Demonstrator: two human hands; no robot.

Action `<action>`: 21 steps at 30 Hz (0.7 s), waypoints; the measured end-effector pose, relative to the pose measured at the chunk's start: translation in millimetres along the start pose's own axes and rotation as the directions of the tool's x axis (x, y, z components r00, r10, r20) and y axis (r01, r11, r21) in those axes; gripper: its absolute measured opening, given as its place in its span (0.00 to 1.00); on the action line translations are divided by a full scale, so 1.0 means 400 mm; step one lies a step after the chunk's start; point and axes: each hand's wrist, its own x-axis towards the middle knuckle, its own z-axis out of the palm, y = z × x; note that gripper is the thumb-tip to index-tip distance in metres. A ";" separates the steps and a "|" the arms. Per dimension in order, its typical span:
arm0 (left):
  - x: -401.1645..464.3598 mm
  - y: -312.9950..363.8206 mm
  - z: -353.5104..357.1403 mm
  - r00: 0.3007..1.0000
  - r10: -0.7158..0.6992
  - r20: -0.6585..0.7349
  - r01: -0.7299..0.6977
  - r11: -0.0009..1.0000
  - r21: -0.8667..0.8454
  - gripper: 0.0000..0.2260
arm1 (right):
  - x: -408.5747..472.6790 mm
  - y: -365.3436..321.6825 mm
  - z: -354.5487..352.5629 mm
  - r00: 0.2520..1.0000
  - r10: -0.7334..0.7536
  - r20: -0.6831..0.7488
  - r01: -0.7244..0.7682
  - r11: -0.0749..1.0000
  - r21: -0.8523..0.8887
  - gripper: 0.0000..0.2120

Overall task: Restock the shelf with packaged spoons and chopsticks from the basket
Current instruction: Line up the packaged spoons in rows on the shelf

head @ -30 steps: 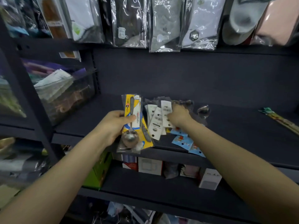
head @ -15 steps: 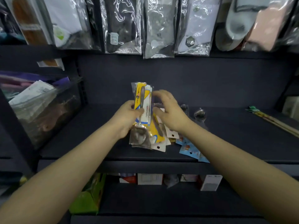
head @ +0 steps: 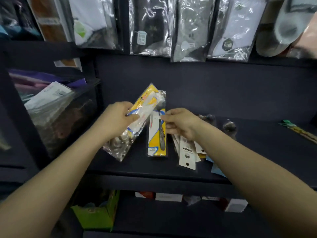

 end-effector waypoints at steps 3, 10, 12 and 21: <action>-0.012 -0.048 -0.046 0.987 -0.019 -0.160 0.030 0.997 0.068 0.02 | 0.087 0.004 0.047 0.996 0.084 -0.028 -0.084 0.996 0.000 0.07; -0.049 -0.152 -0.096 0.951 -0.164 -0.262 0.220 0.955 0.201 0.10 | 0.268 0.020 0.210 0.973 0.209 0.103 -0.206 0.978 -0.033 0.12; -0.052 -0.174 -0.103 0.940 -0.194 -0.280 0.255 0.946 0.200 0.10 | 0.302 0.024 0.241 0.966 0.228 0.118 -0.215 0.969 -0.119 0.10; -0.020 -0.143 -0.083 0.965 -0.066 -0.252 -0.043 0.914 -0.403 0.06 | 0.261 -0.113 0.235 0.817 0.241 0.524 -0.181 0.970 -0.165 0.23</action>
